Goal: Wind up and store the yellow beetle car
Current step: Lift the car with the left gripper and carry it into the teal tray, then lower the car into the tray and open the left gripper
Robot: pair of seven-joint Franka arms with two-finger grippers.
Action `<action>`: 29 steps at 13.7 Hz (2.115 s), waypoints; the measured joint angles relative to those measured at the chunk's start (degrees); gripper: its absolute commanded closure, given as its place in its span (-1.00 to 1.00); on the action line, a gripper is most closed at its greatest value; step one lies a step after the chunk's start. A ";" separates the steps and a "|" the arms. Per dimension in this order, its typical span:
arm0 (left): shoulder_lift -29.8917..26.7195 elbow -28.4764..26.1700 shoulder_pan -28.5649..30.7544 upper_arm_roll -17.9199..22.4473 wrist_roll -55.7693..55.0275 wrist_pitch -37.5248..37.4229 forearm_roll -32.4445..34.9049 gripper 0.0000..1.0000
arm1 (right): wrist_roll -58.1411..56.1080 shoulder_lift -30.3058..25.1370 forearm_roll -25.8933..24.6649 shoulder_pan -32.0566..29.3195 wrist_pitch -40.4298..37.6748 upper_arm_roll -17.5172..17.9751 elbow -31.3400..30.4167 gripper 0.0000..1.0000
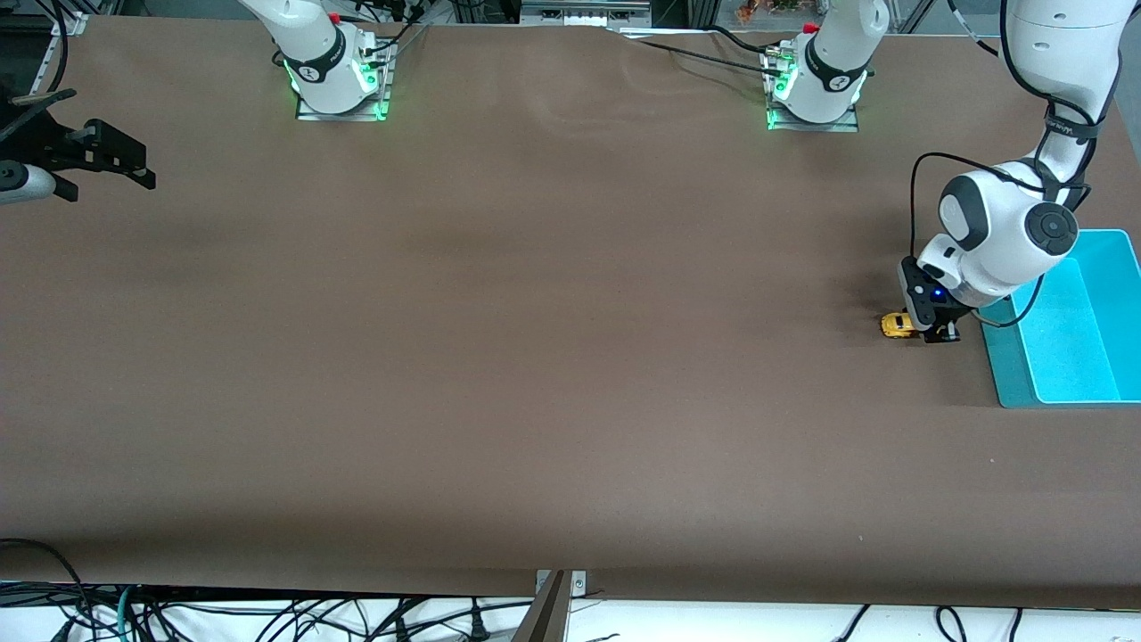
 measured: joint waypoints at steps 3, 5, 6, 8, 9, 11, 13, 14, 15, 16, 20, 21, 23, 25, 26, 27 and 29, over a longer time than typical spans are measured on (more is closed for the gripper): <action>-0.25 0.45 0.00 -0.02 0.00 -0.47 0.00 1.00 | 0.00 0.09 0.00 0.03 0.00 0.03 0.01 -1.00; -1.69 2.78 0.00 -0.01 0.00 -5.00 0.00 1.00 | 0.00 0.11 0.00 0.04 0.00 0.04 0.02 -1.00; -2.82 4.98 0.03 0.06 0.00 -9.48 0.00 1.00 | 0.00 0.13 0.00 0.05 0.00 0.04 0.03 -1.00; -5.00 10.76 0.48 0.72 0.99 -20.49 0.01 1.00 | 0.00 0.21 0.00 0.05 0.00 0.04 0.03 -1.00; -5.78 13.80 1.45 0.96 2.76 -25.02 0.02 1.00 | 0.00 0.25 0.00 0.06 0.00 0.05 0.03 -1.00; -6.18 17.39 5.31 1.39 7.50 -28.85 0.05 1.00 | 0.00 0.29 0.00 0.07 0.01 0.06 0.04 -1.00; -5.86 17.70 11.34 1.59 12.87 -29.04 0.07 1.00 | 0.00 0.30 0.00 0.08 0.01 0.09 0.06 -1.00; -5.48 17.71 14.21 1.66 15.54 -29.03 0.07 1.00 | 0.00 0.31 0.00 0.08 0.03 0.11 0.17 -1.00; -4.95 17.79 16.69 1.69 17.98 -29.02 0.07 1.00 | 0.00 0.35 0.00 0.08 0.03 0.11 0.50 -1.00; -4.18 18.08 18.72 1.70 19.64 -29.00 0.07 1.00 | 0.00 0.44 0.00 0.08 0.03 0.11 0.91 -1.00; 1.70 19.22 21.16 1.51 21.73 -25.40 0.07 1.00 | 0.00 0.84 0.00 0.08 0.03 0.12 1.62 -1.00; 3.56 19.31 21.15 1.30 21.73 -23.58 0.07 1.00 | 0.00 0.97 0.00 0.08 0.03 0.12 1.67 -1.00; 7.14 19.44 21.17 1.25 21.73 -20.22 0.07 1.00 | 0.00 1.10 0.00 0.08 0.03 0.12 1.68 -1.00; 9.50 19.85 21.18 1.29 21.72 -17.94 0.07 1.00 | 0.00 1.12 0.00 0.08 0.03 0.12 1.69 -1.00; 9.48 20.19 21.23 1.41 21.72 -18.07 0.07 0.68 | 0.00 1.16 0.00 0.08 0.03 0.12 1.69 -1.00; 9.57 20.32 21.27 1.39 21.72 -18.07 0.07 -0.19 | 0.00 1.21 0.00 0.08 0.03 0.12 1.69 -1.00; 9.64 20.96 21.27 1.13 21.73 -18.08 0.07 -1.00 | 0.00 1.24 0.00 0.08 0.03 0.13 1.69 -1.00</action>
